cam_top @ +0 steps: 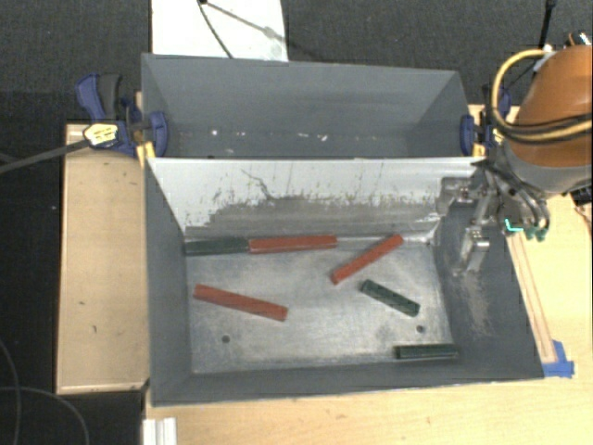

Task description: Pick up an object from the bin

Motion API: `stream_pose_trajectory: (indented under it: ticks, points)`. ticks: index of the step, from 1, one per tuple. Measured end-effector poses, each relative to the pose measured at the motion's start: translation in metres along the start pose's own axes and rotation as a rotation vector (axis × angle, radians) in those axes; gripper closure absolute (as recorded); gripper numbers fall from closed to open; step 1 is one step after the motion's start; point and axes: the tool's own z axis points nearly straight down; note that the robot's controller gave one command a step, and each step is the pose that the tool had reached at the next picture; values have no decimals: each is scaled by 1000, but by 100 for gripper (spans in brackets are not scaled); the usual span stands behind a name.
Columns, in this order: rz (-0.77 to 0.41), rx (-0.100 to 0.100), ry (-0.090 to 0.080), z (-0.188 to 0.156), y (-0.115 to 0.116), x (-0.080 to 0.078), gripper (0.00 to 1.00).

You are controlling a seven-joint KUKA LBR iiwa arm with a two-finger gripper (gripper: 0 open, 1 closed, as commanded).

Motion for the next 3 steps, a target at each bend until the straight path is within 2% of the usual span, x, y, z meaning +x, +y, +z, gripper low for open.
stream_pose_trajectory:
  ticks: [1, 2, 3]
  points:
    - [-89, -1, 3, 119, 31, 29, 0]
    - [-28, 0, -3, 157, 14, 25, 0]
    - [-34, 1, -6, 155, 14, 24, 100]
